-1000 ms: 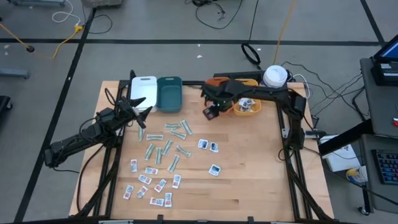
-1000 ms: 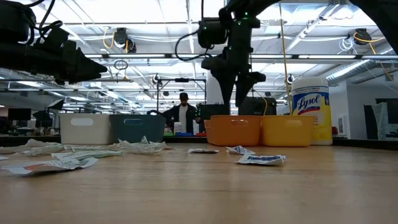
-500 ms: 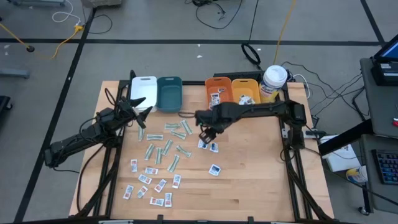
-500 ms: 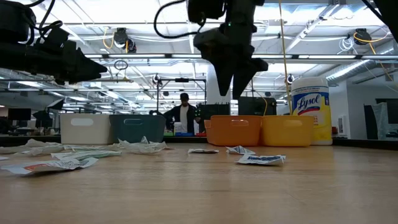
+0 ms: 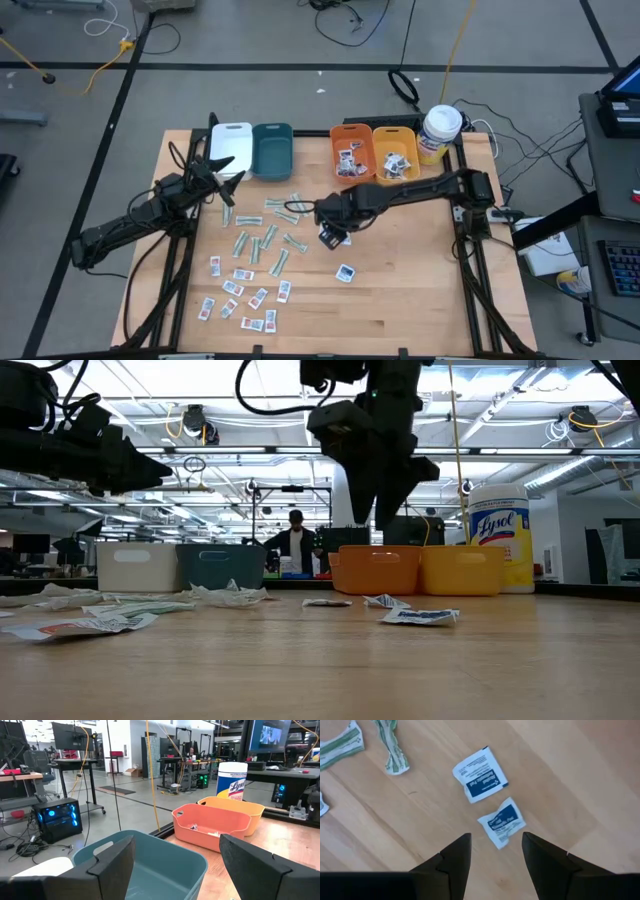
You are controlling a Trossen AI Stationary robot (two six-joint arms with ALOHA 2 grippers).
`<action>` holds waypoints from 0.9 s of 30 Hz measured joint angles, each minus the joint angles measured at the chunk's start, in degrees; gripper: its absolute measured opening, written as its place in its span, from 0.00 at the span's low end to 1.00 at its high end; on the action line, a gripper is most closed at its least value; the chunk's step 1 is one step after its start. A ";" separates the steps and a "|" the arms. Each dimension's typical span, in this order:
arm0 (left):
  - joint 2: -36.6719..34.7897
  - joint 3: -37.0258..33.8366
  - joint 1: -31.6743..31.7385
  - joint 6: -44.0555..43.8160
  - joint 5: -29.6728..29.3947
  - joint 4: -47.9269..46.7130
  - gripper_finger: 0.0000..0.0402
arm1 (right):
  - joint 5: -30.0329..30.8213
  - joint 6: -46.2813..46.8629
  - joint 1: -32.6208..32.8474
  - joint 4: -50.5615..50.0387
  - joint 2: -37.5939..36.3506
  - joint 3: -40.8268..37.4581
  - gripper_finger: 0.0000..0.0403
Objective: Pick & Place First Aid Supplies
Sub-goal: Put the alcohol pad into the orange bin
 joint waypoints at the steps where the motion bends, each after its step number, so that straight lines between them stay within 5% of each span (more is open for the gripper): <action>1: 0.00 0.00 0.00 0.00 0.00 0.00 0.74 | 0.04 0.46 0.16 1.10 0.00 -0.93 0.42; 15: 0.00 0.00 0.00 -0.01 0.02 0.00 0.74 | 0.05 2.62 1.18 14.16 1.75 -13.60 0.42; 27: 0.02 0.00 0.00 -0.01 0.02 -0.02 0.74 | 1.54 -0.64 1.22 15.26 4.43 -14.13 0.36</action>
